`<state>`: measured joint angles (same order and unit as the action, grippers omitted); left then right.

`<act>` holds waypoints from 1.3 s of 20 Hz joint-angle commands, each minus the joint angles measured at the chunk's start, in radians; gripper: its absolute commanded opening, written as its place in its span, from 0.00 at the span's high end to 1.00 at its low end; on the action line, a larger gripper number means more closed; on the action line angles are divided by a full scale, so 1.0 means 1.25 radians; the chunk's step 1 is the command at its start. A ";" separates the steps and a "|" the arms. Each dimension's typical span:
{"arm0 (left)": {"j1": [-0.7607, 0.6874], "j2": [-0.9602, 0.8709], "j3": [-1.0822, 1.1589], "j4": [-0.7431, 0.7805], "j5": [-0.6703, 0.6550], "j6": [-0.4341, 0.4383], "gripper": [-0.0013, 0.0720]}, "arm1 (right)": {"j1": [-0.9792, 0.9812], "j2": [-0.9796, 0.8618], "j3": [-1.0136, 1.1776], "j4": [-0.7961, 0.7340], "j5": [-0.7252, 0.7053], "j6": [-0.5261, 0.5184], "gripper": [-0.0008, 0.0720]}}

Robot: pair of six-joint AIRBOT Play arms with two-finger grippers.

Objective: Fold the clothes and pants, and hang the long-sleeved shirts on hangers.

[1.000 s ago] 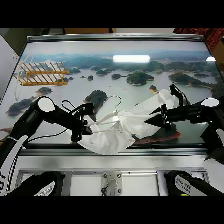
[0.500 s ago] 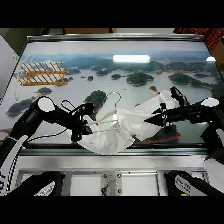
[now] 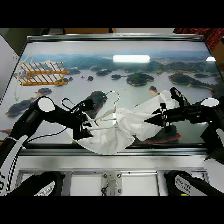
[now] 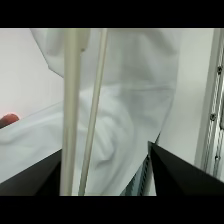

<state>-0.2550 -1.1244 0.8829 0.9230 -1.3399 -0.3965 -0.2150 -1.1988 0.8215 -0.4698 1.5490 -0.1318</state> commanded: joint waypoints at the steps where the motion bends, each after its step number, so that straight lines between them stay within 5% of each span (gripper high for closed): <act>1: 0.013 0.005 0.000 0.001 0.042 -0.109 0.31 | 0.000 0.000 0.000 0.002 0.003 -0.003 0.97; 6: 0.147 0.081 0.000 -0.001 0.111 -0.214 0.30 | 0.000 0.002 0.001 0.003 0.003 0.005 0.97; 10: 0.293 0.202 0.000 -0.001 0.206 -0.378 0.31 | 0.000 0.032 0.002 0.003 -0.038 0.045 0.97; 14: 0.342 0.298 0.000 0.003 0.193 -0.504 0.31 | 0.000 0.088 0.002 0.095 -0.086 0.070 0.97; 19: 0.125 0.315 0.000 0.102 0.197 -0.795 0.30 | 0.000 0.145 0.002 0.149 -0.184 0.122 0.97; 20: 0.051 0.298 0.000 0.103 0.207 -0.856 0.28 | 0.000 0.153 0.002 0.149 -0.195 0.127 0.97; 21: -0.026 0.273 0.000 0.106 0.229 -0.925 0.13 | 0.000 0.159 0.002 0.149 -0.203 0.128 0.97; 26: -0.295 0.108 0.000 0.106 0.493 -1.218 0.15 | 0.000 0.166 0.002 0.149 -0.211 0.131 0.97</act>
<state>-0.4515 -0.8909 0.8829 1.0420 -0.9211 -1.6569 -0.2150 -0.9997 0.8230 -0.2905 1.3041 0.0208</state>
